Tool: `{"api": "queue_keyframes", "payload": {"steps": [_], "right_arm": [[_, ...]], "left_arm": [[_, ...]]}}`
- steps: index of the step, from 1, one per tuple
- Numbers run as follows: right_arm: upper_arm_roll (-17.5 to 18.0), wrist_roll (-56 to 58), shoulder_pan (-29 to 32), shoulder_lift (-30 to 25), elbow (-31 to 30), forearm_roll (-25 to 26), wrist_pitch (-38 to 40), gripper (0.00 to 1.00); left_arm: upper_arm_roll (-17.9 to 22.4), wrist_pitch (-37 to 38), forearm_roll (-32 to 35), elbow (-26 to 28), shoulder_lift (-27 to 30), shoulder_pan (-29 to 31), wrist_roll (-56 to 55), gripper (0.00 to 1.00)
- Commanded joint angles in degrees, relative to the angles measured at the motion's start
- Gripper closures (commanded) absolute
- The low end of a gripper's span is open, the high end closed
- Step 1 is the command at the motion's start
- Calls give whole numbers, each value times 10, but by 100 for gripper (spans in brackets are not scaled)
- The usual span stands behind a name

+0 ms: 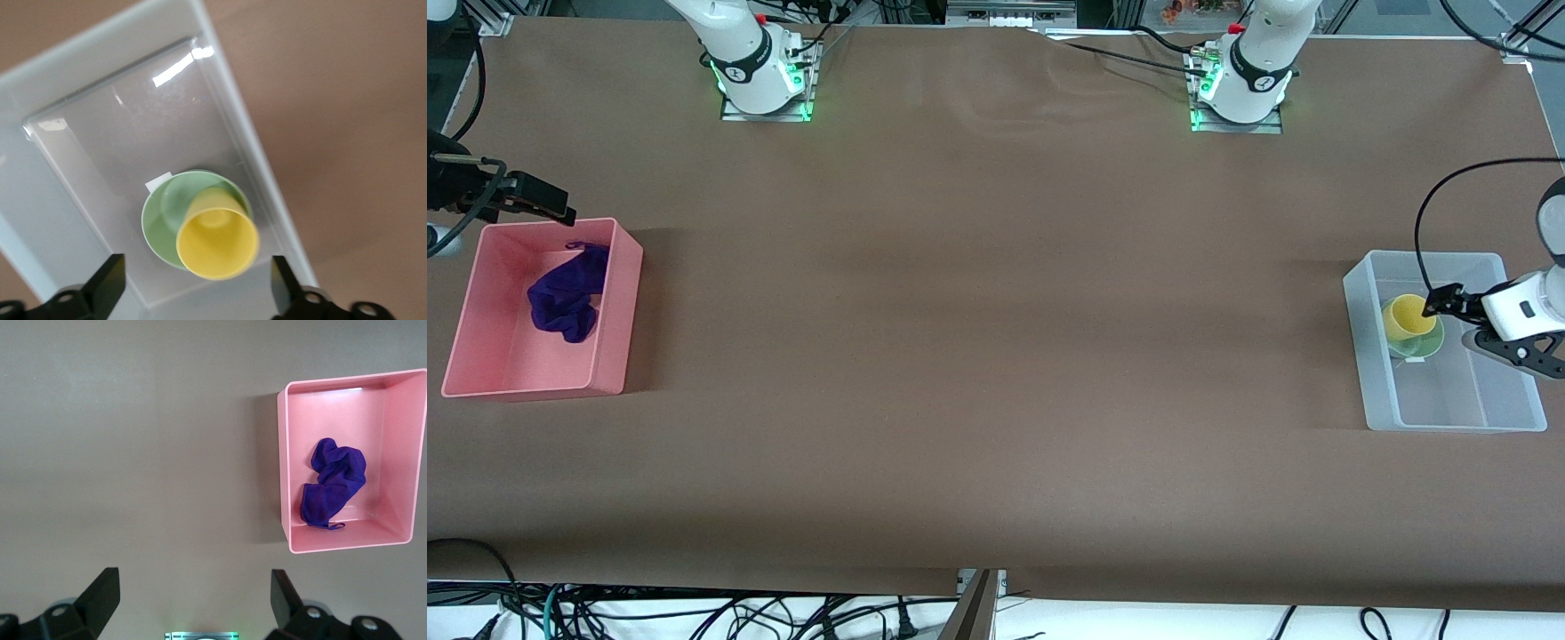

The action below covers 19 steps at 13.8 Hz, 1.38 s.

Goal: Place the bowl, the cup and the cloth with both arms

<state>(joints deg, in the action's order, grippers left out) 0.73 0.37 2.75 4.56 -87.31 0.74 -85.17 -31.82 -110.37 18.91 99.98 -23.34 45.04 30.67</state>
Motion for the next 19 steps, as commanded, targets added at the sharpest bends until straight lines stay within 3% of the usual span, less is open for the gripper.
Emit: {"api": "queue_keyframes", "payload": {"steps": [1, 4, 7, 11, 13, 14, 17, 19], "right_arm": [[0, 3, 2, 7, 19, -9, 14, 0], [0, 3, 2, 7, 19, -9, 13, 0], [0, 3, 2, 7, 19, -9, 13, 0], [0, 3, 2, 7, 19, -9, 13, 0], [0, 3, 2, 7, 19, -9, 13, 0], [0, 3, 2, 7, 19, -9, 12, 0], [0, 3, 2, 7, 19, -9, 12, 0], [0, 3, 2, 7, 19, -10, 12, 0]], "left_arm": [[-68, 108, -17, -49, 33, 2, -70, 0], [-157, 208, -17, -106, 45, 1, -184, 0], [-225, 257, -17, -135, 62, 2, -260, 0], [-222, 271, -47, -133, 142, -9, -247, 0], [-222, 278, -64, -133, 154, -10, -239, 0], [-215, 279, -81, -133, 153, -11, -238, 0], [-70, 277, -148, -132, 160, -120, -241, 0], [-4, 271, -163, -122, 169, -187, -250, 0]]}}
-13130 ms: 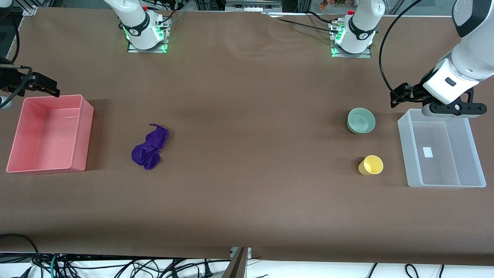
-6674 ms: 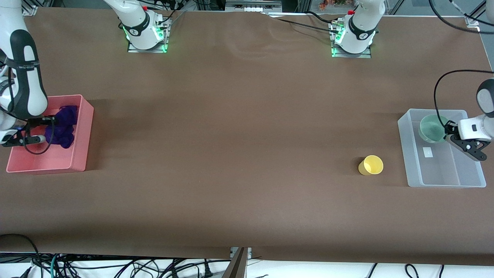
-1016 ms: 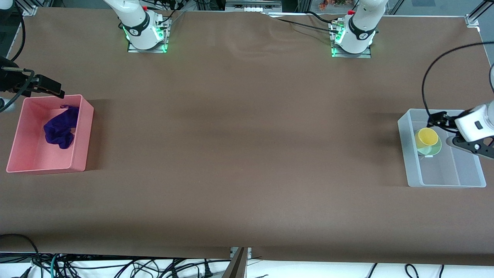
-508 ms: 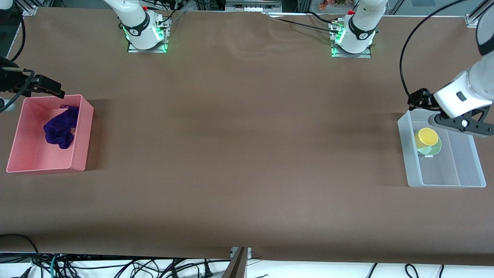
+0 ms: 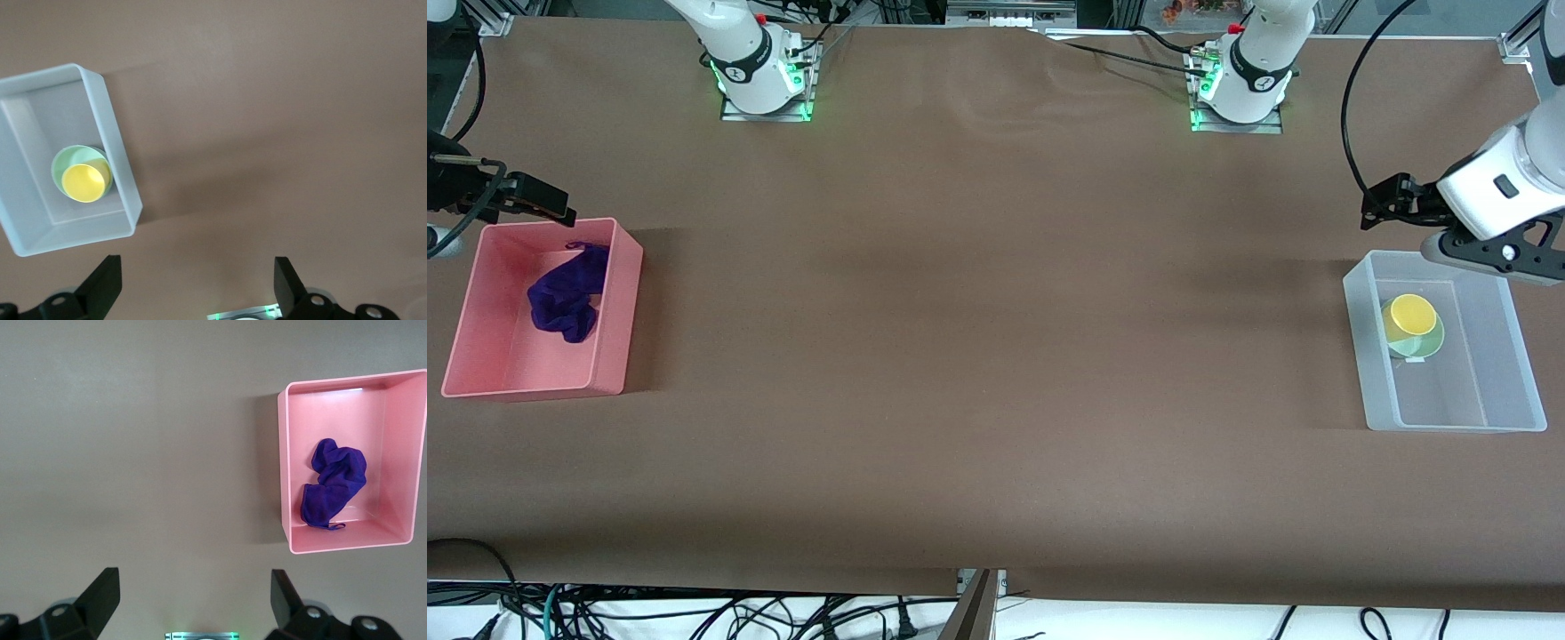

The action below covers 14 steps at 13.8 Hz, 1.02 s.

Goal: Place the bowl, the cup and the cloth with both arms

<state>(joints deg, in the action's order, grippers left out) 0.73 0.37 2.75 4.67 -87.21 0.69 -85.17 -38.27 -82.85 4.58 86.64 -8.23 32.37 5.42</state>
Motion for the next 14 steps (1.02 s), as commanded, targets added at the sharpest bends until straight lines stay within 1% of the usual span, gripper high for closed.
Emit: {"api": "queue_keyframes", "payload": {"steps": [1, 3, 4, 5, 6, 7, 8, 9, 10, 11, 14], "right_arm": [[0, 2, 2, 6, 18, -10, 12, 0], [0, 2, 2, 6, 18, -10, 12, 0], [-1, 2, 2, 6, 18, -10, 11, 0], [-1, 2, 2, 6, 18, -10, 11, 0], [-1, 2, 3, 6, 18, -10, 11, 0], [-1, 2, 3, 6, 18, -10, 11, 0], [-1, 2, 3, 6, 18, -10, 11, 0], [-1, 2, 3, 6, 18, -10, 11, 0], [-1, 2, 3, 6, 18, -10, 11, 0], [-1, 2, 3, 6, 18, -10, 11, 0], [-1, 2, 3, 6, 18, -10, 11, 0]], "left_arm": [[114, -18, -22, 25, 27, -111, -5, 0], [229, -74, -40, 64, 46, -217, -21, 0], [276, -88, -40, 75, 49, -265, -29, 0], [300, -93, -40, 79, 61, -288, -47, 0], [308, -101, -40, 97, 78, -296, -73, 0], [312, -111, -40, 123, 101, -306, -106, 0], [325, -112, -40, 155, 125, -319, -128, 0], [333, -122, -43, 179, 141, -325, -132, 0], [338, -136, -61, 189, 145, -326, -127, 0], [344, -138, -66, 189, 145, -332, -125, 0], [344, -139, -66, 184, 140, -337, -126, 0]]}}
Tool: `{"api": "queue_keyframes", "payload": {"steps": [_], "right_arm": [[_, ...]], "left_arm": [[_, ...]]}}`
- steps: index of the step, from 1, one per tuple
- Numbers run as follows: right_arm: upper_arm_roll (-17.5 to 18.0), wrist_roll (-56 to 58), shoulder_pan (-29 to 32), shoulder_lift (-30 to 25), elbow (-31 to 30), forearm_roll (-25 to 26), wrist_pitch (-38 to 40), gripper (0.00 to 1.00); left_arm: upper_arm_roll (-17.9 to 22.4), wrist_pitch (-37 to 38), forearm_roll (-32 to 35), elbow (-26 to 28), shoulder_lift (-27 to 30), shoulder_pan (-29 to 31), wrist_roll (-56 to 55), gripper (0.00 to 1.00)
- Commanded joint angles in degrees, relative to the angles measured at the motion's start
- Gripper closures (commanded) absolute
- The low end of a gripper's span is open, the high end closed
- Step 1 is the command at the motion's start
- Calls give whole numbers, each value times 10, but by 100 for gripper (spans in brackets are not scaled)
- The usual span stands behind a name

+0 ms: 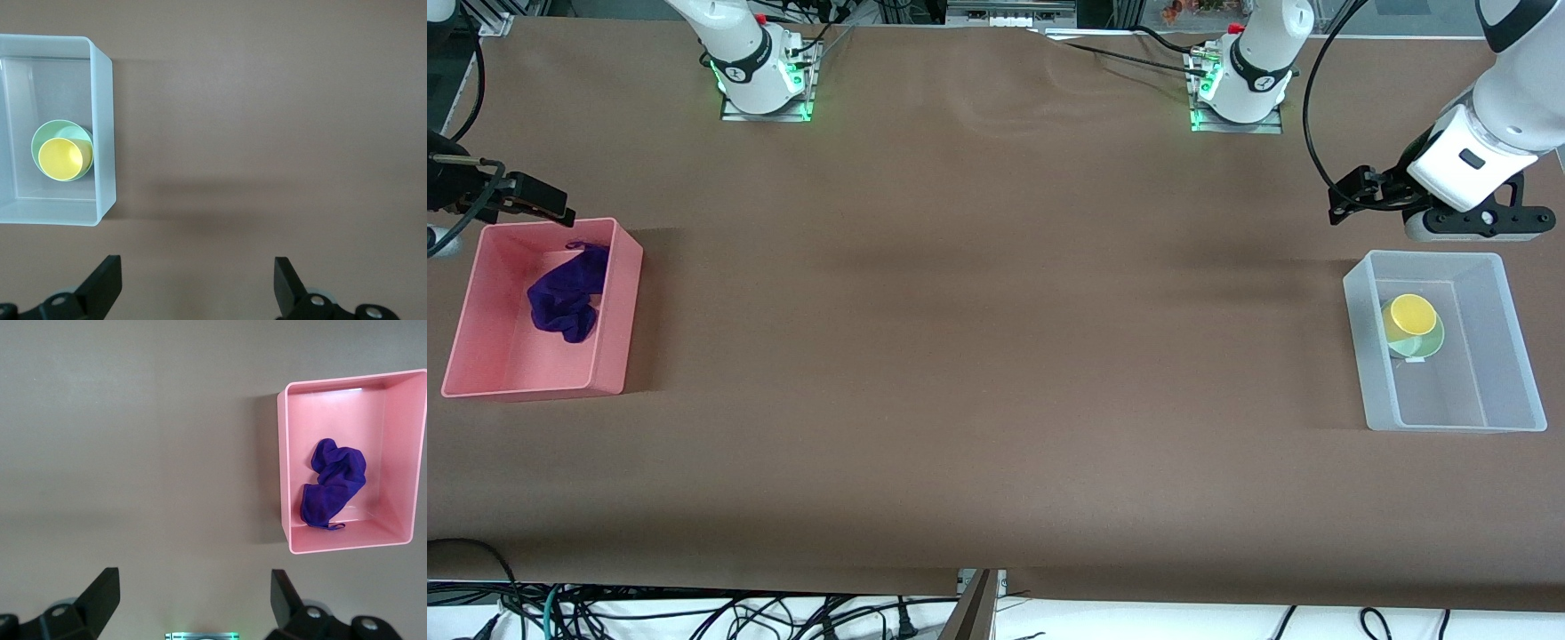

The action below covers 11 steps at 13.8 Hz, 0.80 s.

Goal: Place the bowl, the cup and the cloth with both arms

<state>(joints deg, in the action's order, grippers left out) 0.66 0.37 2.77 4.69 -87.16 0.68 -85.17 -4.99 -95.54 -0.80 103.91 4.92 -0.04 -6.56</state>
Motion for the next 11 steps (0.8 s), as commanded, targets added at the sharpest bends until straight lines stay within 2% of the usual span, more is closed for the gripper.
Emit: {"api": "queue_keyframes", "payload": {"steps": [1, 8, 11], "right_arm": [[0, 2, 3, 6, 17, -9, 11, 0], [0, 2, 3, 7, 17, -9, 11, 0], [0, 2, 3, 6, 17, -9, 11, 0]], "left_arm": [[11, -12, -12, 9, 6, -14, -8, 0], [11, -5, -9, -38, -25, -19, -13, 0], [11, -5, -8, -39, -25, -18, -13, 0]]}}
